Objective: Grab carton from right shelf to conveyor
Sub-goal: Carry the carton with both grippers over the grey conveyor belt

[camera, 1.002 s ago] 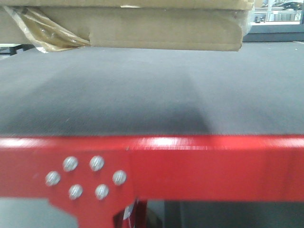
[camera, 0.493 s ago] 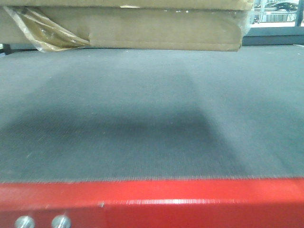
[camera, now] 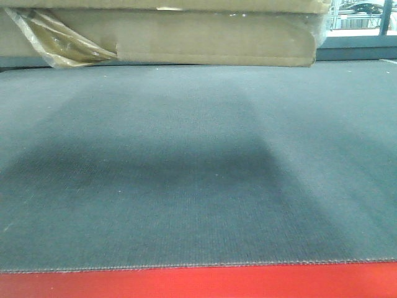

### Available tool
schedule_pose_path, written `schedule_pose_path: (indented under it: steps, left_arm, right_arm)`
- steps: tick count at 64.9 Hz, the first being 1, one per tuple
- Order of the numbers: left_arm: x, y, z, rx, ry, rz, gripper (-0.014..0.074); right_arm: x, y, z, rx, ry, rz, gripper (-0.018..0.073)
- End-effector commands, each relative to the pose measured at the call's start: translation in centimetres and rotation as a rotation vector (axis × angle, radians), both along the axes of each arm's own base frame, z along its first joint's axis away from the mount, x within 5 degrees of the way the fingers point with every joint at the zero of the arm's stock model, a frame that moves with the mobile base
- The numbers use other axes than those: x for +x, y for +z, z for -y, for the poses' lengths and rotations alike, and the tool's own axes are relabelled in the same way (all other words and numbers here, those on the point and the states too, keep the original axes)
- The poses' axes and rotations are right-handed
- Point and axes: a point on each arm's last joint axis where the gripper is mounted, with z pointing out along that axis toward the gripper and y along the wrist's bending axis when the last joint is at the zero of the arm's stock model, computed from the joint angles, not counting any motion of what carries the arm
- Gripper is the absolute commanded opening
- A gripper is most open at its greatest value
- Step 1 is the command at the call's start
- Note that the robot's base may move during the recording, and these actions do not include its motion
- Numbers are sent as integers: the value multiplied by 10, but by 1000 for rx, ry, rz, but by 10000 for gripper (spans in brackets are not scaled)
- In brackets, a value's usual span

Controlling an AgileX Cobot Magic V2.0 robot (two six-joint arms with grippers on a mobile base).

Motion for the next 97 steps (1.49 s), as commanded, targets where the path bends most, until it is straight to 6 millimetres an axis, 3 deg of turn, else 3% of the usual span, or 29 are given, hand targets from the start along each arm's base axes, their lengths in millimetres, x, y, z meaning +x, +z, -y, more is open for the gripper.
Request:
schedule_pose_path:
  steps: [1, 73, 84, 97]
  left_arm:
    - [-6, 10, -3, 41, -16, 50, -17]
    - [-4, 13, 3, -16, -60, 90, -17]
    - [8, -6, 17, -109, -101, -24, -17]
    - [40, -40, 36, -130, -118, -146, -17]
  right_arm:
    - [0, 7, 4, -22, -9, 72, -68]
    - [0, 7, 4, -17, -8, 76, -68]
    - [11, -3, 13, -58, -45, 19, -68]
    - [46, -32, 20, -101, -99, -79, -68]
